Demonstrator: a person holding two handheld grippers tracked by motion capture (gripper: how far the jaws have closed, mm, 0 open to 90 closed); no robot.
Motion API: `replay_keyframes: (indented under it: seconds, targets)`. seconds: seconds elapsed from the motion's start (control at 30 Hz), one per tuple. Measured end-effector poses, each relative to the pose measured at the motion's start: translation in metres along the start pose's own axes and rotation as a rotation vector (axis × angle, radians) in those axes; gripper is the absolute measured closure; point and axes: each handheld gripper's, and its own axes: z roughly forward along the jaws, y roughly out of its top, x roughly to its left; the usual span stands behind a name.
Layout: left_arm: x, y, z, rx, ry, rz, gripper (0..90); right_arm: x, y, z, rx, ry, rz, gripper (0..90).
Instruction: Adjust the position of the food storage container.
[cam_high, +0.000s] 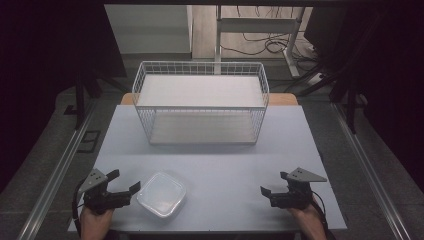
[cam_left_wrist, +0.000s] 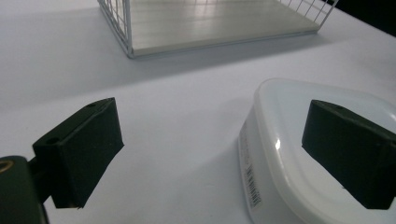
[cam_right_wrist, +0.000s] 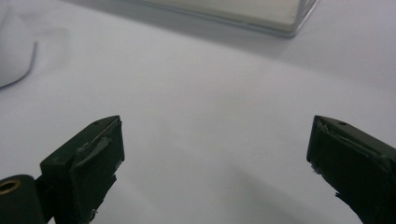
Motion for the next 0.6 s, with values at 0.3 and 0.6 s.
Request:
replay_keyframes:
  seconds: [0.3, 0.6]
  targets:
    - [0.0026, -0.0002, 0.0027, 0.017, -0.026, -0.021, 5.0, 0.0036, -0.0026, 0.0028, 0.024, -0.03, -0.039, 0.9]
    - [0.0065, 0.0026, -0.0012, 0.019, -0.051, -0.049, 5.8, 0.007, -0.0015, 0.0034, 0.021, -0.029, -0.067, 1.0]
